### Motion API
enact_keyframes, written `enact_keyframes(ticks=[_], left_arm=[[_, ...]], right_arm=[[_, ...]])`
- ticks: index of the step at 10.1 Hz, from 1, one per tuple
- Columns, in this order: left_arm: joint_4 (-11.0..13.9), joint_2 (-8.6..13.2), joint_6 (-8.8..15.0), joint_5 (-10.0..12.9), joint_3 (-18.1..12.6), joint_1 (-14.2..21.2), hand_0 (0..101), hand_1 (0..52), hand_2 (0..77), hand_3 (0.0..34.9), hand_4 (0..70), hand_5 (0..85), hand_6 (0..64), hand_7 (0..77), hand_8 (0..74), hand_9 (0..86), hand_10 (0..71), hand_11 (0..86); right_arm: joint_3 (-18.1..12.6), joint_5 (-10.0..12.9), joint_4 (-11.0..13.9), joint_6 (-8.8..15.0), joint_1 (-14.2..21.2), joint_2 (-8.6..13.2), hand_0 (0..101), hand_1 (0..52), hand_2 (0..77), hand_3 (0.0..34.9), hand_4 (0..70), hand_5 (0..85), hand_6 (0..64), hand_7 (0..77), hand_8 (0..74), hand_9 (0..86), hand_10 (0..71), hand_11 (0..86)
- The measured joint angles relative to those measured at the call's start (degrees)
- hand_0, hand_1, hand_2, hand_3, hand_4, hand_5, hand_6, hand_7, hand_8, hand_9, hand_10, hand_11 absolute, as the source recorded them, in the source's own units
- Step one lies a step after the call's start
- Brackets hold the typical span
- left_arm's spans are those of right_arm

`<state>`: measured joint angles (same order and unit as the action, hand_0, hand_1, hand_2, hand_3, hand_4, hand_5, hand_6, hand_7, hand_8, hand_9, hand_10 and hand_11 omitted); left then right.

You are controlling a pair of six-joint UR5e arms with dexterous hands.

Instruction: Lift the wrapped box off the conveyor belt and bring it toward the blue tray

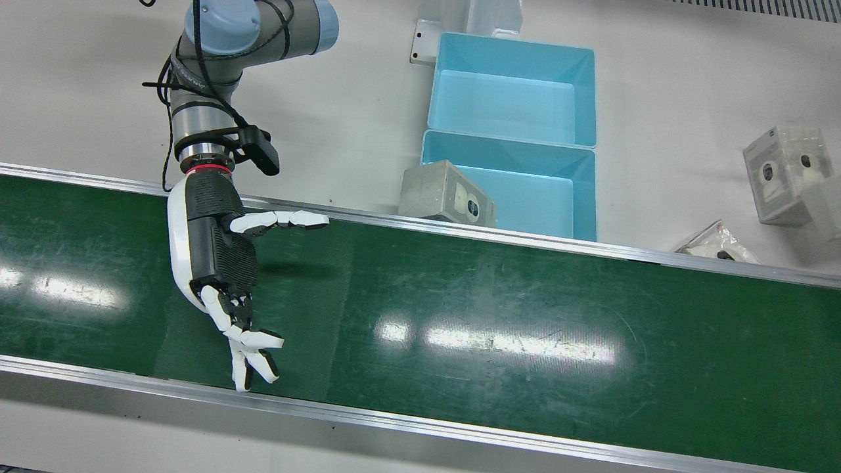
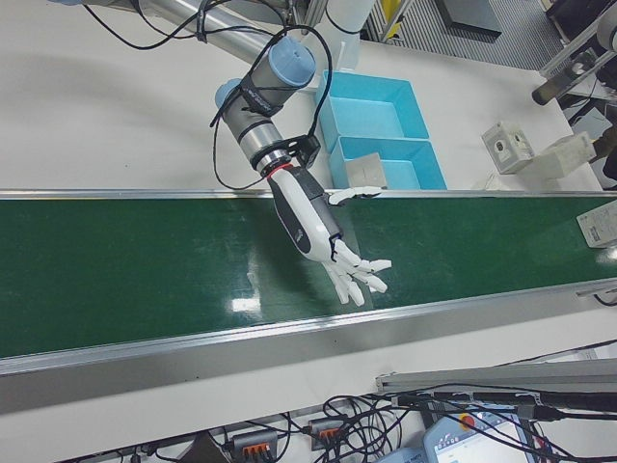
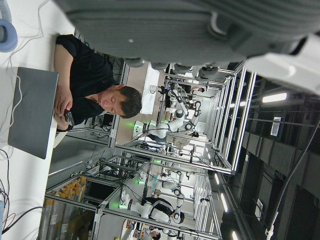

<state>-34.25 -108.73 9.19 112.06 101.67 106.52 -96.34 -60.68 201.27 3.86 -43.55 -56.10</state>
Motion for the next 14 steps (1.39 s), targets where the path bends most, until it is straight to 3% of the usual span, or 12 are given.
enact_keyframes(ticks=[4, 14], left_arm=[[0.00, 0.00, 0.00, 0.00, 0.00, 0.00, 0, 0.0, 1.1, 0.0, 0.0, 1.1, 0.5, 0.5, 0.5, 0.0, 0.5, 0.5], [0.00, 0.00, 0.00, 0.00, 0.00, 0.00, 0, 0.0, 1.1, 0.0, 0.0, 1.1, 0.5, 0.5, 0.5, 0.0, 0.5, 0.5]], right_arm=[[-1.87, 0.02, 3.71, 0.97, 1.67, 1.18, 50, 17.5, 13.1, 0.0, 12.5, 26.2, 5.5, 7.1, 1.6, 4.4, 0.0, 0.5], [-1.72, 0.04, 4.04, 2.10, 3.34, 2.05, 50, 18.0, 13.1, 0.0, 13.1, 26.7, 6.0, 7.1, 2.2, 4.4, 0.0, 0.5]])
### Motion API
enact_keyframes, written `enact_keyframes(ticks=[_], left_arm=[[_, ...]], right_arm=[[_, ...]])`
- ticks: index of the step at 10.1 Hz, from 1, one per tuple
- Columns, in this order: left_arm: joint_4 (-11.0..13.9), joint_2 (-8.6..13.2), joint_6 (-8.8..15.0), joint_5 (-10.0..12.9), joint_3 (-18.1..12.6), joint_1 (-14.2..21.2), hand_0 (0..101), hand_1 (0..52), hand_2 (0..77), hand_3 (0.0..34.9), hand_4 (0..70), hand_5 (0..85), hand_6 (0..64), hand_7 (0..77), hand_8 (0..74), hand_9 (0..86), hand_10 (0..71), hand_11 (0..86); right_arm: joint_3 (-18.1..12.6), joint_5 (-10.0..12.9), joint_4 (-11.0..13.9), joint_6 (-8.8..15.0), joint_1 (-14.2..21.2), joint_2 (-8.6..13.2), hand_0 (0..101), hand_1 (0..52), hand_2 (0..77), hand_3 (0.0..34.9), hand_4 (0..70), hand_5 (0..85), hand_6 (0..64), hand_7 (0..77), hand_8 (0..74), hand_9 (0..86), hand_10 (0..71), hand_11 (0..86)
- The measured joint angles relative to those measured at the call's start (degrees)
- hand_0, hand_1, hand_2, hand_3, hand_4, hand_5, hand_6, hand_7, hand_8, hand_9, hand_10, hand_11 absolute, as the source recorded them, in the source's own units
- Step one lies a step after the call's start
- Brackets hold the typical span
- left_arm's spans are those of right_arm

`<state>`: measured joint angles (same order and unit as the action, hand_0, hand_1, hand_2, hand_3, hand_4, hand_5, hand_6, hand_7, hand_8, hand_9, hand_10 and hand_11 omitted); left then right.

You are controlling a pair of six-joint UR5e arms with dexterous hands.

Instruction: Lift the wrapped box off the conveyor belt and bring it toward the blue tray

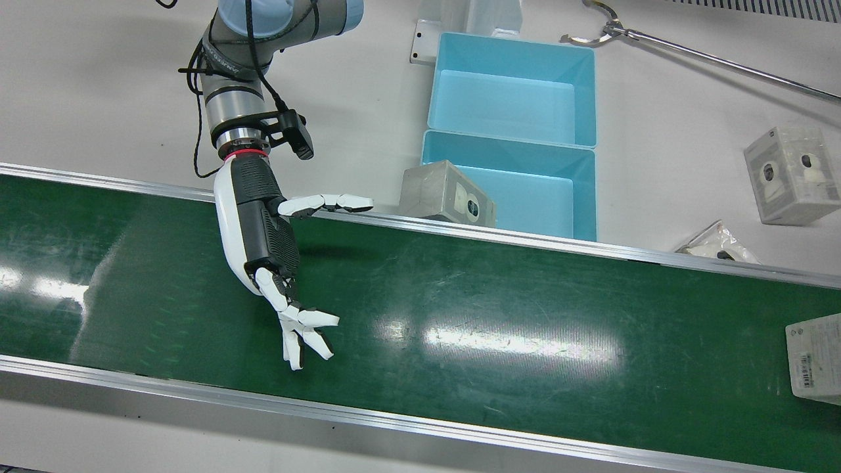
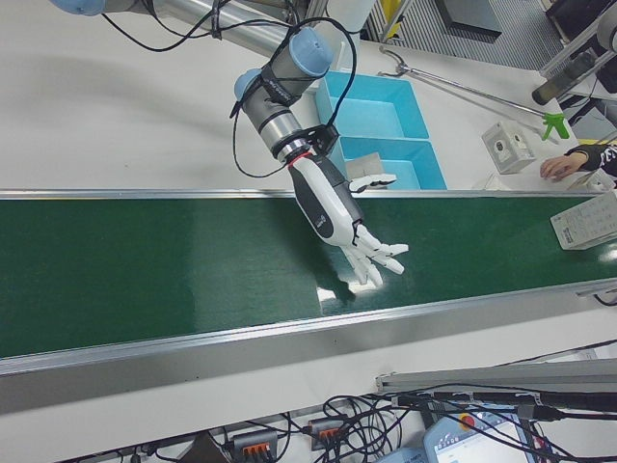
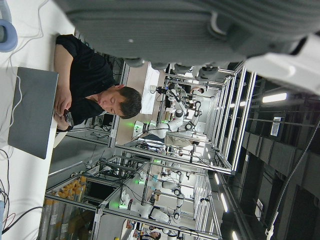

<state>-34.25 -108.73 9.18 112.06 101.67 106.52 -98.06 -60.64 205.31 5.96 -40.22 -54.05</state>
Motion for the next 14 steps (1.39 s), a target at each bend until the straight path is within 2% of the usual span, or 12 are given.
enact_keyframes(ticks=[4, 6, 8, 9, 10, 11, 12, 14], left_arm=[[0.00, 0.00, 0.00, 0.00, 0.00, 0.00, 0, 0.0, 0.5, 0.0, 0.0, 1.1, 0.5, 0.0, 0.5, 0.0, 0.5, 0.5], [0.00, 0.00, 0.00, 0.00, 0.00, 0.00, 0, 0.0, 1.1, 0.0, 0.0, 1.1, 0.5, 0.0, 0.5, 0.0, 0.5, 0.5], [0.00, 0.00, 0.00, 0.00, 0.00, 0.00, 0, 0.0, 0.5, 0.0, 0.0, 1.1, 0.5, 0.5, 0.5, 0.0, 0.5, 0.5], [0.00, 0.00, 0.00, 0.00, 0.00, 0.00, 0, 0.0, 0.5, 0.0, 0.0, 1.1, 0.5, 0.5, 0.5, 0.0, 0.5, 0.5], [0.00, 0.00, 0.00, 0.00, 0.00, 0.00, 0, 0.0, 1.1, 0.0, 0.0, 1.1, 0.5, 0.5, 0.5, 0.0, 0.5, 0.5], [0.00, 0.00, 0.00, 0.00, 0.00, 0.00, 0, 0.0, 1.1, 0.0, 0.0, 1.1, 0.5, 0.5, 0.5, 0.0, 0.5, 0.5], [0.00, 0.00, 0.00, 0.00, 0.00, 0.00, 0, 0.0, 1.1, 0.0, 0.0, 1.1, 0.5, 0.5, 0.5, 0.0, 0.5, 0.5], [0.00, 0.00, 0.00, 0.00, 0.00, 0.00, 0, 0.0, 0.5, 0.0, 0.0, 1.1, 0.5, 0.5, 0.5, 0.0, 0.5, 0.5]], right_arm=[[0.15, 0.00, 0.00, -0.01, -0.08, -0.20, 50, 18.0, 13.1, 0.0, 13.1, 26.7, 6.0, 7.1, 2.2, 4.4, 0.0, 0.5], [0.21, 0.00, 0.00, -0.01, -0.31, -0.31, 50, 16.4, 12.0, 0.0, 13.1, 26.7, 6.0, 7.1, 2.2, 4.4, 0.0, 0.5], [0.23, 0.05, 0.00, -0.05, -0.63, -0.40, 47, 9.8, 1.6, 0.0, 13.1, 25.1, 4.9, 6.5, 0.5, 4.4, 0.0, 0.5], [0.27, 0.05, -0.02, -0.06, -0.73, -0.45, 47, 9.8, 1.6, 0.0, 13.1, 25.1, 4.9, 6.5, 0.5, 4.4, 0.0, 0.5], [0.29, 0.03, -0.03, -0.04, -0.78, -0.48, 47, 12.5, 1.6, 0.0, 13.1, 25.1, 5.5, 4.9, 1.6, 4.4, 0.0, 0.5], [0.30, 0.02, -0.02, -0.04, -0.79, -0.50, 47, 12.5, 5.5, 0.0, 13.1, 26.2, 5.5, 5.5, 1.6, 4.4, 0.0, 0.5], [0.31, 0.01, -0.01, -0.05, -0.81, -0.51, 47, 13.6, 8.7, 0.0, 9.8, 26.2, 5.5, 5.5, 1.6, 4.4, 0.0, 0.5], [0.32, 0.02, -0.03, -0.04, -0.82, -0.53, 48, 15.3, 8.7, 0.0, 12.0, 26.2, 5.5, 6.0, 1.6, 4.4, 0.0, 0.5]])
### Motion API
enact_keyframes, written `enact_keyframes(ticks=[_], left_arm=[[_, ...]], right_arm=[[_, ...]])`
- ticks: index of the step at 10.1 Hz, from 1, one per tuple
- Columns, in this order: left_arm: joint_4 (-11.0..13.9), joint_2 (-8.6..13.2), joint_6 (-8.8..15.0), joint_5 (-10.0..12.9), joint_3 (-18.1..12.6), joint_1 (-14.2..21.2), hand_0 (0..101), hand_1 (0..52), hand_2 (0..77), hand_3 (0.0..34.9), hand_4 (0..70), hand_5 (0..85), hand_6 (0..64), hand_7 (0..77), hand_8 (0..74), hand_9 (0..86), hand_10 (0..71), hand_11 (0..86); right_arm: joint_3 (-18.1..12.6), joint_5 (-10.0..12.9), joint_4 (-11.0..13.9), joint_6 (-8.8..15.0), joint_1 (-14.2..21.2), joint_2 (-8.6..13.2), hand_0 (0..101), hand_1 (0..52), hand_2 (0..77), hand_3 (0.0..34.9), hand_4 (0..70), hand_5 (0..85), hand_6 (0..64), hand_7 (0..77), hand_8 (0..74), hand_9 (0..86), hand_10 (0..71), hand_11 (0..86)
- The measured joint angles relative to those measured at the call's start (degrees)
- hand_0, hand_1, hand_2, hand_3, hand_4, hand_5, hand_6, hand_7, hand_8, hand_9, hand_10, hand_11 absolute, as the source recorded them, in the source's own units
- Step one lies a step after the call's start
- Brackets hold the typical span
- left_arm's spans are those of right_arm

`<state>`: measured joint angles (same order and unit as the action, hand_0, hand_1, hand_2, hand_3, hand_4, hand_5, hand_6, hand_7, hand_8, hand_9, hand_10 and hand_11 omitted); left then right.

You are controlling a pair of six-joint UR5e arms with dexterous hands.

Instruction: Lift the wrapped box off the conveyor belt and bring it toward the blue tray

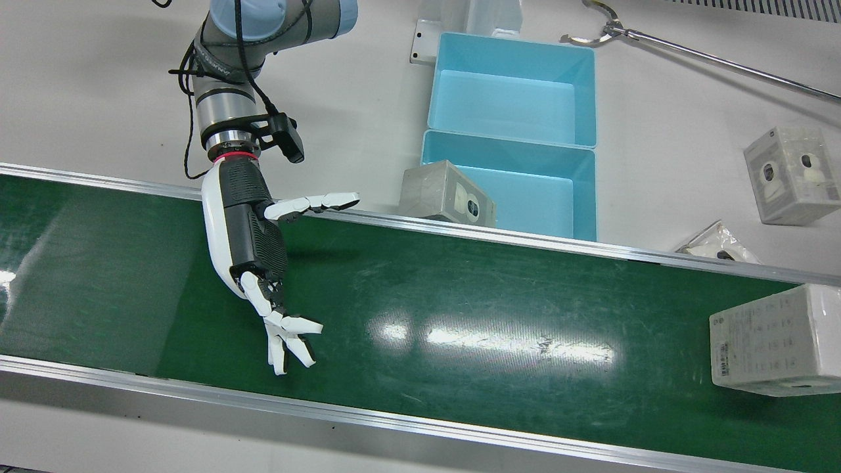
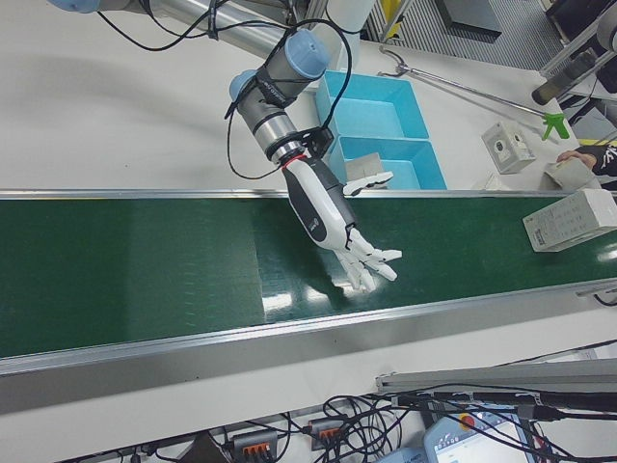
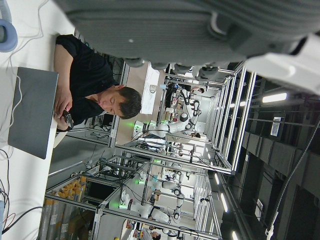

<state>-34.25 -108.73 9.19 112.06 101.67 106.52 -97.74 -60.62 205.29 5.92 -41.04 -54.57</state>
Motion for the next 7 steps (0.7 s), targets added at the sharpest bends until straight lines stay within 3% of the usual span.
enact_keyframes(ticks=[7], left_arm=[[0.00, 0.00, 0.00, 0.00, 0.00, 0.00, 0, 0.0, 0.5, 0.0, 0.0, 1.1, 0.5, 0.0, 0.5, 0.0, 0.5, 0.5]], right_arm=[[0.06, 0.06, -0.06, -0.03, -0.22, -0.09, 48, 14.7, 8.7, 0.0, 12.0, 26.2, 5.5, 5.5, 1.6, 4.4, 0.0, 0.5]])
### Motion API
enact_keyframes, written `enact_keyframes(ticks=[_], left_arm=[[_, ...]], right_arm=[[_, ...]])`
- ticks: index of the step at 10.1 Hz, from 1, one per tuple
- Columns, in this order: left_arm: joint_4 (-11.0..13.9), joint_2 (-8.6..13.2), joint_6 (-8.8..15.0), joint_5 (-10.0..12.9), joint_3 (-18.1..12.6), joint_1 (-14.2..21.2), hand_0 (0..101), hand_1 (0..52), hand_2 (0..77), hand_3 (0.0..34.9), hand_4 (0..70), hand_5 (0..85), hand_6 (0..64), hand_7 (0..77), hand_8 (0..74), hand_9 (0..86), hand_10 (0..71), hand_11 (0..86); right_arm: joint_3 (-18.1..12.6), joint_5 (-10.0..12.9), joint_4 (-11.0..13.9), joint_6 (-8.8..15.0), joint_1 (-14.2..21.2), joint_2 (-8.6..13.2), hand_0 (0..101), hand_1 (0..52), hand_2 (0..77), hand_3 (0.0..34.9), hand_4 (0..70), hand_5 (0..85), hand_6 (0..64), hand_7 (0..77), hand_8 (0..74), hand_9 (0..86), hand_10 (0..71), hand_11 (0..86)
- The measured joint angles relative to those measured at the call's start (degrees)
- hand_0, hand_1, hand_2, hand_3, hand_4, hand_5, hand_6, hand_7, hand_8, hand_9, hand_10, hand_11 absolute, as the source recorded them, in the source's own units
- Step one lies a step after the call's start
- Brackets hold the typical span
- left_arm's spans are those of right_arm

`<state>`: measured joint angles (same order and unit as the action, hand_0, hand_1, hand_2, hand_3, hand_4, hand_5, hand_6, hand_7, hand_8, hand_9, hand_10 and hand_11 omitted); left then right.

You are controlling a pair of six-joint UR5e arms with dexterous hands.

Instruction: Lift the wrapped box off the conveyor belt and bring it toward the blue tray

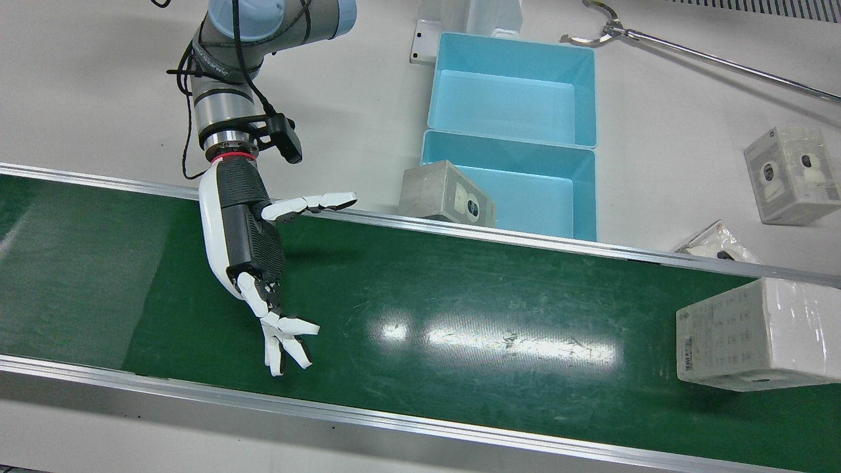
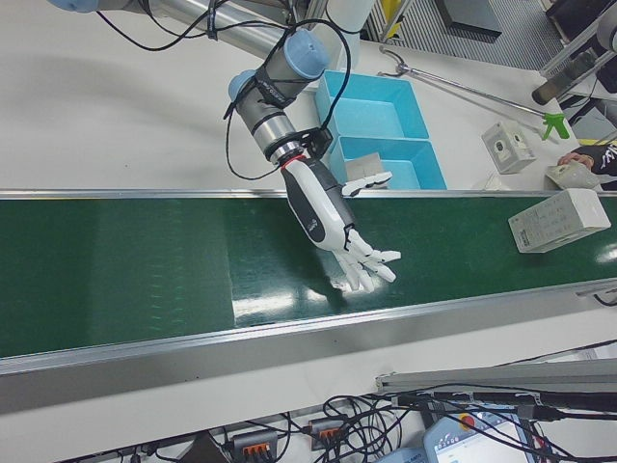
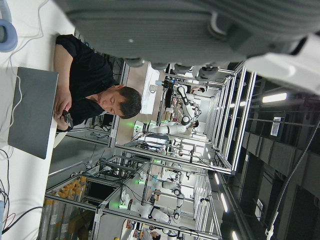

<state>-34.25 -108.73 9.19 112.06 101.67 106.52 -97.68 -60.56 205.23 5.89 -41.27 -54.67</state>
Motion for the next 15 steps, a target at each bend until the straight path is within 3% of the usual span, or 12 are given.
enact_keyframes(ticks=[15], left_arm=[[0.00, 0.00, 0.00, 0.00, 0.00, 0.00, 0, 0.0, 1.1, 0.0, 0.0, 1.1, 0.5, 0.0, 0.5, 0.5, 0.0, 0.5]], right_arm=[[0.03, 0.00, 0.00, -0.03, -0.30, -0.09, 48, 15.8, 9.8, 0.0, 12.5, 26.2, 5.5, 5.5, 1.6, 4.4, 0.0, 0.5]])
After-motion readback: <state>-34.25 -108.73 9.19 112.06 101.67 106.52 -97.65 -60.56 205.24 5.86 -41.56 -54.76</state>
